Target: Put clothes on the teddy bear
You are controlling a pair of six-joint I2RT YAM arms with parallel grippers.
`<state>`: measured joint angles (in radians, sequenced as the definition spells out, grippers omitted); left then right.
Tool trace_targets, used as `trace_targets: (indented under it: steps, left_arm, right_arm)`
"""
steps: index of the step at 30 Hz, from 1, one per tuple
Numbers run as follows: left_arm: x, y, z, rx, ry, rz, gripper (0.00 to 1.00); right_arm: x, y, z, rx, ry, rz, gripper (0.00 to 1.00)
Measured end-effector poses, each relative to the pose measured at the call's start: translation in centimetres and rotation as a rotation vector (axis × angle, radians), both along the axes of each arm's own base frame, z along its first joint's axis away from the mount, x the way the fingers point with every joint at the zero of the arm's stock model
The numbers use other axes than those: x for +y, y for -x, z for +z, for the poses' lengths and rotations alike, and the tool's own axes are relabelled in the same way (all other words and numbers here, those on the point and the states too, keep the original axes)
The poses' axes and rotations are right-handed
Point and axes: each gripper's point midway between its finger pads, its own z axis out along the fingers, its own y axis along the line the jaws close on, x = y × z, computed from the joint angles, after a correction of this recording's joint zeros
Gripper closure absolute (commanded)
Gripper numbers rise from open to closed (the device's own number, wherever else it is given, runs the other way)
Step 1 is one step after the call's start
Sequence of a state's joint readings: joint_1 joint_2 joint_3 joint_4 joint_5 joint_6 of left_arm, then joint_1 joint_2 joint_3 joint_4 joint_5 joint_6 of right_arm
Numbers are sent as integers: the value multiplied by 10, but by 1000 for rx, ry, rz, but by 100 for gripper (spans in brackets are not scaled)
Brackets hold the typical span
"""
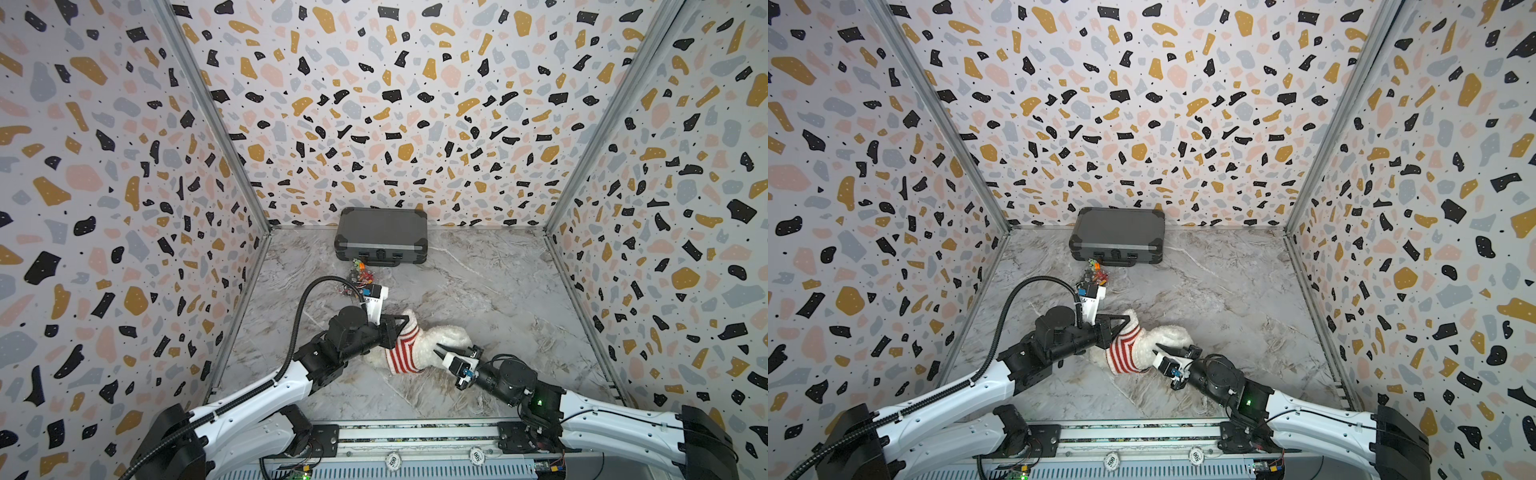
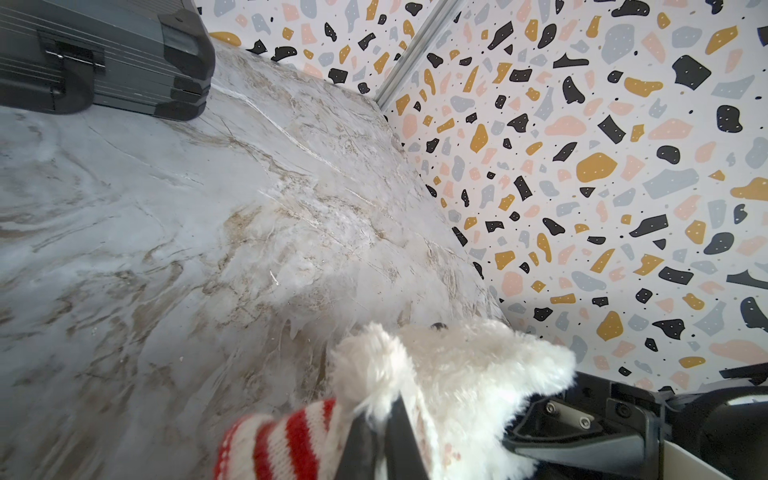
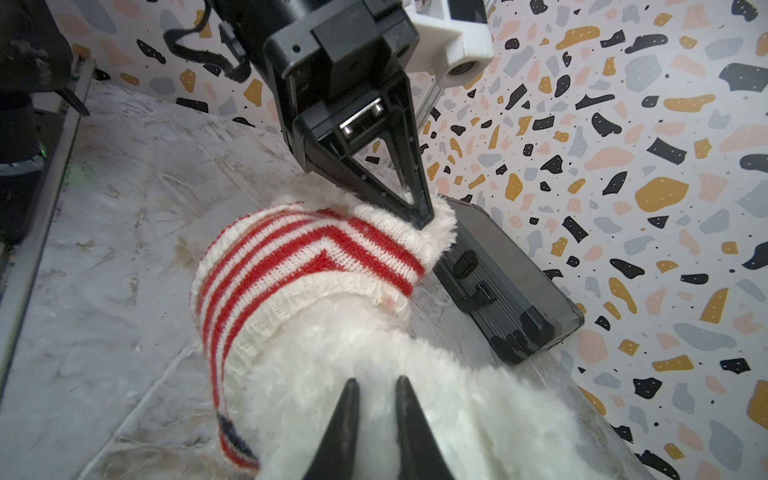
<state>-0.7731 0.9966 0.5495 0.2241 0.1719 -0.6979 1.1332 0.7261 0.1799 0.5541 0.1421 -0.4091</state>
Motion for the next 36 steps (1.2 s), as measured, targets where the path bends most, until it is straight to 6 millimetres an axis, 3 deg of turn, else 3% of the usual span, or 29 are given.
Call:
trace_targets:
  steps: [11,17,26,31,36]
  left_arm:
    - [31,-30,-12,13,-60,173,100]
    - [50,-61,-16,17,-104,297,100]
    - [60,-107,-5,-18,-153,430,100]
    - [59,-116,-13,-23,-207,441,100]
    - [49,-107,-20,-23,-239,399,100]
  right_arm:
    - [-2,-4,-3,62,-28,6,63]
    - [-6,-12,-3,98,-49,-12,63]
    - [-12,-21,-6,145,-64,-46,61]
    - [-24,-38,-9,198,-89,-116,61]
    - [-44,-64,-10,280,-133,-216,60]
